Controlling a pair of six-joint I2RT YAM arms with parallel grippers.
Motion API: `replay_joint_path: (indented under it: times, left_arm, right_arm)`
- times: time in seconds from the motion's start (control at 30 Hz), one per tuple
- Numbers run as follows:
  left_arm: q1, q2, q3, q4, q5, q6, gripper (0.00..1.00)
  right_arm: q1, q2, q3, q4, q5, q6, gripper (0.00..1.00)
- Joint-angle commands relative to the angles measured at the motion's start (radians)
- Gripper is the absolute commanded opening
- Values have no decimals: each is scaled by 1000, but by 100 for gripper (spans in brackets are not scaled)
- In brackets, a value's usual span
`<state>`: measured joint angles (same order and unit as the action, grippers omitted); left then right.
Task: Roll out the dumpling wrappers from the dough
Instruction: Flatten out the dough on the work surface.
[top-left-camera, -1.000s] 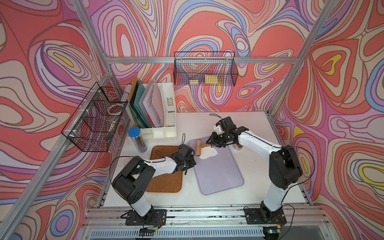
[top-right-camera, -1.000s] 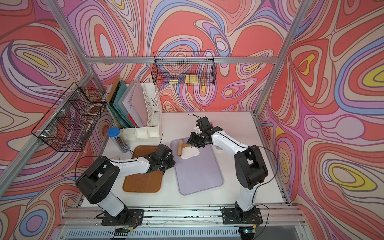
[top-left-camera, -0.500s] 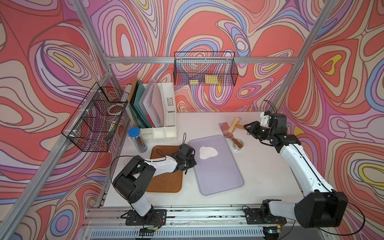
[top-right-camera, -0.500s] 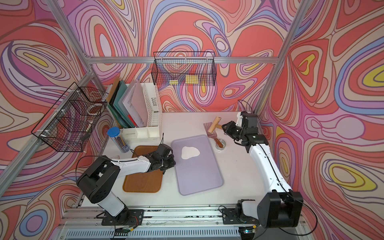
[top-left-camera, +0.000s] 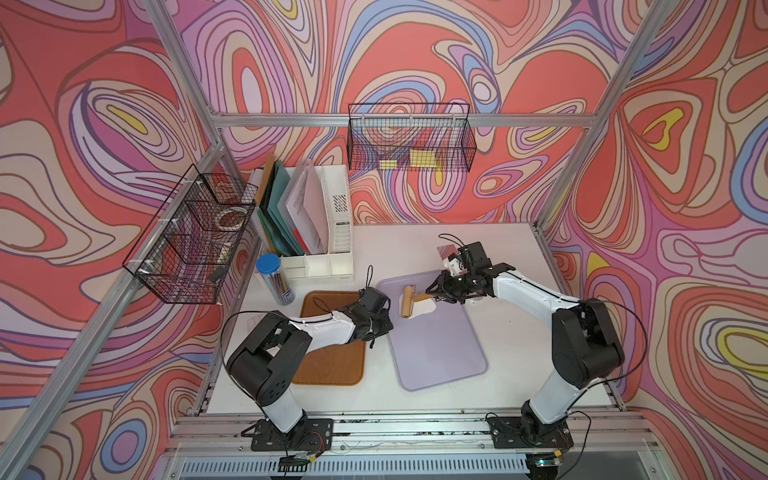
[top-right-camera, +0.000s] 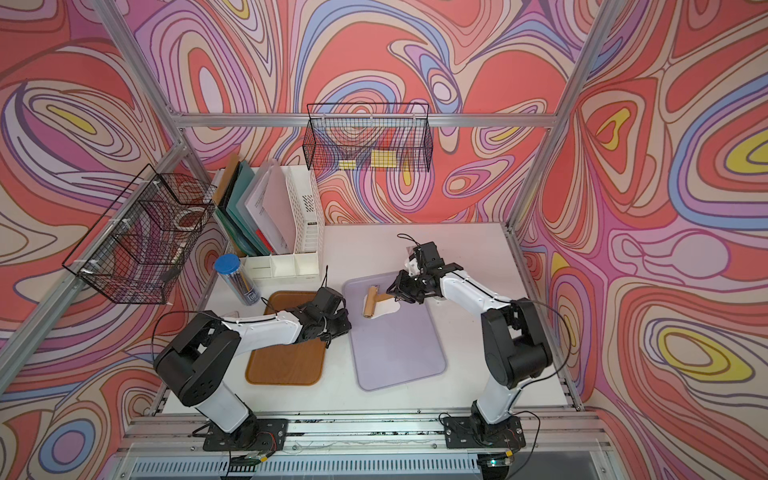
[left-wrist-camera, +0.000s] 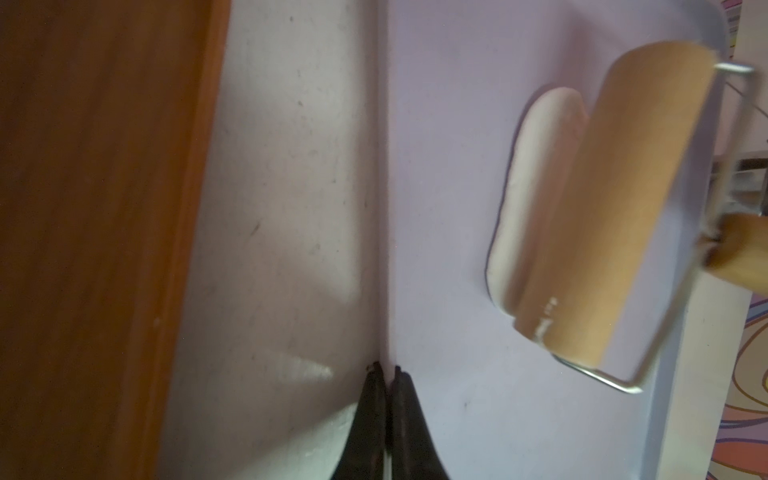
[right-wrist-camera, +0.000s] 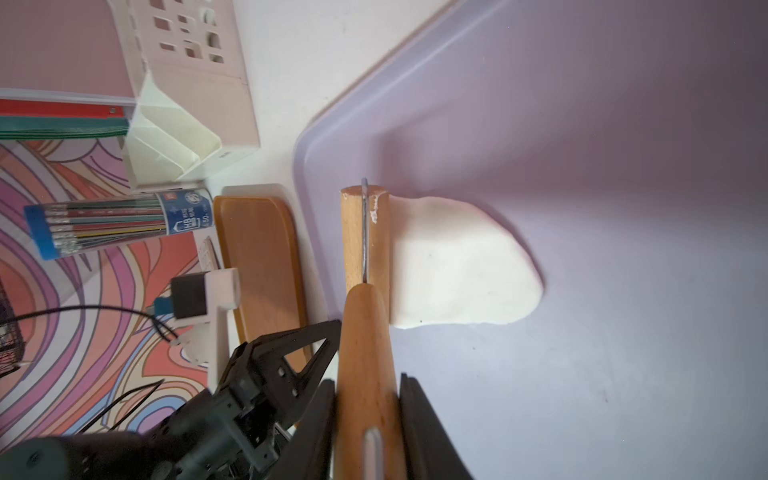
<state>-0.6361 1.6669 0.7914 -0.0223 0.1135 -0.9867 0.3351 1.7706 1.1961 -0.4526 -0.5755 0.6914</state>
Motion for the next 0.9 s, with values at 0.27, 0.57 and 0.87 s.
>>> replay_joint_path:
  times: [0.27, 0.57, 0.87]
  left_arm:
    - [-10, 29, -4, -76, 19, 18, 0]
    - [-10, 24, -19, -64, 24, 10, 0]
    - [-10, 21, -31, -50, 29, 8, 0]
  right_arm:
    - [-12, 167, 113, -533, 569, -173, 0]
    - [-21, 181, 104, -633, 811, -185, 0]
    - [-56, 171, 73, -669, 918, -192, 0]
